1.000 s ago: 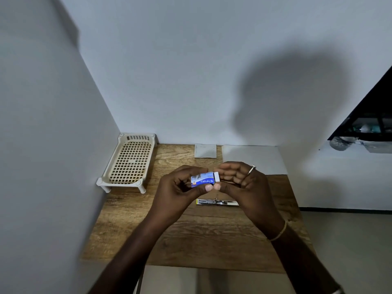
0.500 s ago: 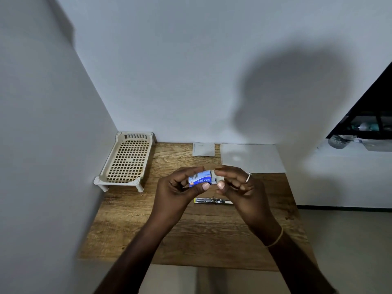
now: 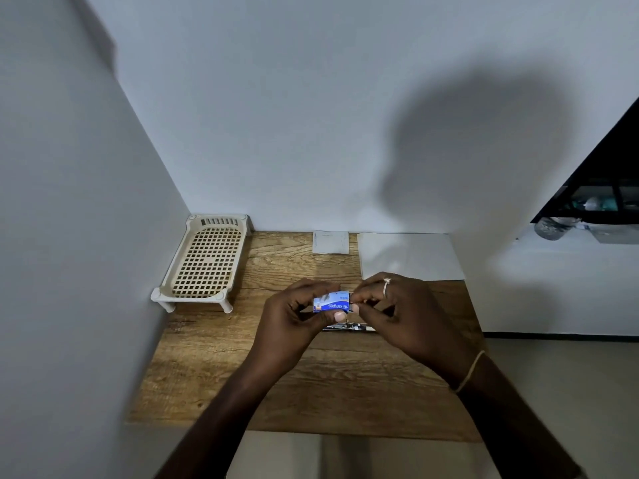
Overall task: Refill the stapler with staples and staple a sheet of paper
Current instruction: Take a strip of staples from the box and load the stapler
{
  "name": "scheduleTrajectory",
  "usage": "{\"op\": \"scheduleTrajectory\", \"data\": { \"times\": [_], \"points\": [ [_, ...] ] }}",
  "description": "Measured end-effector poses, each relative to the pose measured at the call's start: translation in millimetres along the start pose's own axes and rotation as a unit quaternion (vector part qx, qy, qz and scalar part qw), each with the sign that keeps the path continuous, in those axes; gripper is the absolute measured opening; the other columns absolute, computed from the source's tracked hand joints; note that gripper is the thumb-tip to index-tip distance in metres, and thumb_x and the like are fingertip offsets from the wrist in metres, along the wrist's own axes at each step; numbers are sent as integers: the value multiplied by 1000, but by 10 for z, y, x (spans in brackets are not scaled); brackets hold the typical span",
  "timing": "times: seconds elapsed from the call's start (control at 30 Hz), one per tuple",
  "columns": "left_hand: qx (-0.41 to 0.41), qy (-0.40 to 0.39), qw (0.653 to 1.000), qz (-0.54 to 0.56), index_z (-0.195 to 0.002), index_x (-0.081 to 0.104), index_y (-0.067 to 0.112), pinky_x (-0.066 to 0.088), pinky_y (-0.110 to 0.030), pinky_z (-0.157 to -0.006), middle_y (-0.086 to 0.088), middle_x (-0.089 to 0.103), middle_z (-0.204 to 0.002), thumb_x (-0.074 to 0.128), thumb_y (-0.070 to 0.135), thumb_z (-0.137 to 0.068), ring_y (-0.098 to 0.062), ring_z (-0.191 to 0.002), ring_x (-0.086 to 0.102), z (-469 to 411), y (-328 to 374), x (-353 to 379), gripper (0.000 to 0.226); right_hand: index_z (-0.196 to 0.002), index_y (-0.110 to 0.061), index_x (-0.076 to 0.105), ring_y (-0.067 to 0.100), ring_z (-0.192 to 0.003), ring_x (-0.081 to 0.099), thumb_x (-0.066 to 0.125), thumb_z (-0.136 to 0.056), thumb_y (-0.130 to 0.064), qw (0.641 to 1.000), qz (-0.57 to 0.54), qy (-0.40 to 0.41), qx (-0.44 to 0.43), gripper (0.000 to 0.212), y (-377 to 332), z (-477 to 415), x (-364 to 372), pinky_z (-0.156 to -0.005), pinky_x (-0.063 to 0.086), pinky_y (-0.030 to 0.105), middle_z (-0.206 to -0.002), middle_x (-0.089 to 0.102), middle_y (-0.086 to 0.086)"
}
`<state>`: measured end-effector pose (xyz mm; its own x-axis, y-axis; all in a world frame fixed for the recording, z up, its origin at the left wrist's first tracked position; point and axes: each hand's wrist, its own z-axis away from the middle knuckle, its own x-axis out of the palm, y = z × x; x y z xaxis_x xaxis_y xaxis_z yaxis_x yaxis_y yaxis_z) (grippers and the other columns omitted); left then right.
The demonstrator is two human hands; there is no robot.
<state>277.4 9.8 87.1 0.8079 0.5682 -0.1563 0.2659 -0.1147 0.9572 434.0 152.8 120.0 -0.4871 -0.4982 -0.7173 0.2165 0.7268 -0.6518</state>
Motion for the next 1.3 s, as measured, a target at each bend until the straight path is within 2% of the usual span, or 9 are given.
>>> {"op": "scheduleTrajectory", "data": {
  "times": [0.13, 0.3, 0.4, 0.6, 0.83, 1.0, 1.07, 1.17, 1.3],
  "points": [
    [-1, 0, 1000, 9, -107, 79, 29, 59, -29, -85, 5, 76, -112, 85, 17, -79, -16, -107, 71, 28, -26, 49, 31, -102, -27, 80, -1, -81, 65, 76, -85, -26, 999, 39, -29, 19, 18, -2, -18, -57, -66, 47, 7, -94, 75, -13],
    [-16, 2, 1000, 10, -104, 80, 20, 59, -32, -86, 4, 77, -110, 87, 15, -76, -17, -105, 72, 60, -80, 114, 29, -102, -26, 80, 4, -80, 68, 78, -82, -28, 997, 25, -39, 64, 21, 16, 4, -56, -73, 59, 28, -91, 76, -7],
    [-26, 11, 999, 30, -104, 80, 16, 58, -36, -88, 2, 77, -109, 87, 11, -75, -20, -105, 73, 85, -97, 139, 30, -98, -30, 80, 2, -76, 69, 79, -81, -30, 995, 11, -45, 86, 18, 42, 16, -59, -71, 59, 30, -86, 77, -9],
    [-36, 13, 998, 55, -101, 80, 13, 58, -33, -89, 0, 77, -110, 86, 7, -76, -19, -104, 73, 117, -84, 136, 27, -97, -30, 81, -4, -77, 68, 75, -87, -30, 994, -31, -45, 94, 12, 64, 44, -60, -65, 52, 11, -83, 76, -15],
    [-55, 17, 996, 69, -103, 78, 7, 57, -29, -87, -1, 78, -106, 85, 0, -74, -19, -99, 75, 117, -77, 126, 31, -105, -27, 80, 2, -82, 67, 79, -84, -25, 995, 24, -70, 74, 21, 31, 43, -51, -71, 54, 18, -95, 77, -7],
    [-63, 24, 994, 89, -101, 78, 4, 58, -31, -87, -2, 79, -105, 85, 2, -72, -20, -99, 75, 124, -68, 128, 29, -105, -25, 80, 0, -77, 63, 77, -85, -22, 997, 43, -58, 41, 21, 5, 43, -35, -65, 42, 4, -95, 78, -6],
    [-66, 23, 993, 92, -99, 79, 9, 58, -30, -87, 0, 79, -104, 85, 8, -71, -18, -98, 75, 122, -47, 109, 29, -106, -23, 80, 2, -79, 64, 76, -86, -22, 997, 43, -56, 25, 21, -2, 52, -35, -68, 45, 9, -97, 78, -5],
    [-64, 12, 995, 75, -98, 80, 14, 57, -26, -87, 3, 79, -106, 85, 8, -73, -16, -102, 74, 110, -35, 73, 27, -108, -20, 79, 9, -84, 68, 74, -89, -20, 998, 32, -56, 0, 20, -8, 87, -31, -74, 56, 30, -100, 77, -2],
    [-52, 1, 997, 52, -97, 81, 25, 56, -22, -85, 7, 79, -107, 87, 6, -73, -13, -101, 74, 91, -22, 42, 31, -108, -19, 79, 13, -95, 69, 73, -91, -21, 998, 42, -42, -23, 19, 37, 125, 4, -79, 58, 37, -111, 75, 1]
  ]
}}
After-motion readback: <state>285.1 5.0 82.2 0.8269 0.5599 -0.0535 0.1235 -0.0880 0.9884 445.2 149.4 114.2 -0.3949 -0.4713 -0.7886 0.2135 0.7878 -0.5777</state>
